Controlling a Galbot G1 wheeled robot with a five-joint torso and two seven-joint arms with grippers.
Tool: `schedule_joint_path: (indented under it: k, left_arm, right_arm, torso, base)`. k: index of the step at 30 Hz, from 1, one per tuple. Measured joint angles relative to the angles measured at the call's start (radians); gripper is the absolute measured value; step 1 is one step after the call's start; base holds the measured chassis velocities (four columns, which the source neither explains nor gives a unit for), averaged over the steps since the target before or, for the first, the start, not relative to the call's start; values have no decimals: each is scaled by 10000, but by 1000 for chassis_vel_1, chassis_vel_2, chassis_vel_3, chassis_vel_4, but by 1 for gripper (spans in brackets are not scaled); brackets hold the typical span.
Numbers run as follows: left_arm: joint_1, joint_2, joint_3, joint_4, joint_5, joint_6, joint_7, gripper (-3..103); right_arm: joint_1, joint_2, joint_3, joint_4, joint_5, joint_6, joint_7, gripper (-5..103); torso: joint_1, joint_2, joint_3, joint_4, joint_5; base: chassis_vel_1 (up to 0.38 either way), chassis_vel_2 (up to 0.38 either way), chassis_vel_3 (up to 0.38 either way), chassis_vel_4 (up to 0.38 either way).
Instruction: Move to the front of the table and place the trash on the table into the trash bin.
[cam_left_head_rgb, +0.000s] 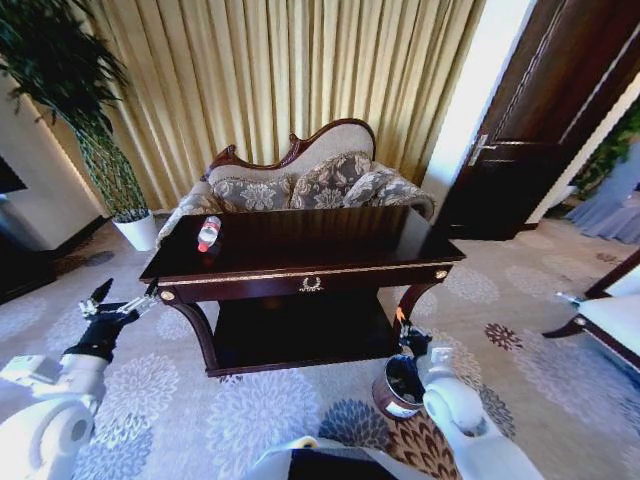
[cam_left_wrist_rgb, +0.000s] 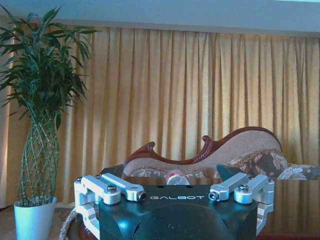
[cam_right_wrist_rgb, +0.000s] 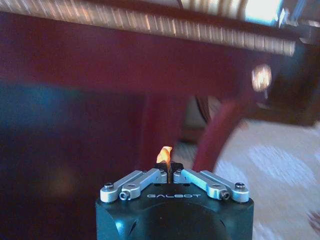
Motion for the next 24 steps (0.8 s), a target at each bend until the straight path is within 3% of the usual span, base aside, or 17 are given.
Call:
schedule_joint_path:
  k: [7,13,21,24]
  left_arm:
    - [-10,-11,-49,77,-39,-39,-7,100]
    - [-9,-40,-154,47,-142,-38,-40,100]
    - [62,-158,-192,-118,-195,-35,-40,100]
    - [126,-185,-201,-144,-186,-59,-40,100]
  right_arm:
    - [976,265,-260,-2377,-346,-69,509,1]
    - [1352,369,-116,-3796,-771,-134,315,1]
    - [1323,467,179,-4469,-1443,-349,176,-2]
    - [1238,505,218,-4455,-1533,-368,203,7]
  torso:
    - [0,-1,0,0,0]
    - [-1,0,-1,-2,-2]
    - [-1,0,-1,-3,0]
    - [-1,1,-2,-1,0]
  base:
    - [0,0,0,0]
    - [0,0,0,0]
    - [0,0,0,0]
    - [0,0,0,0]
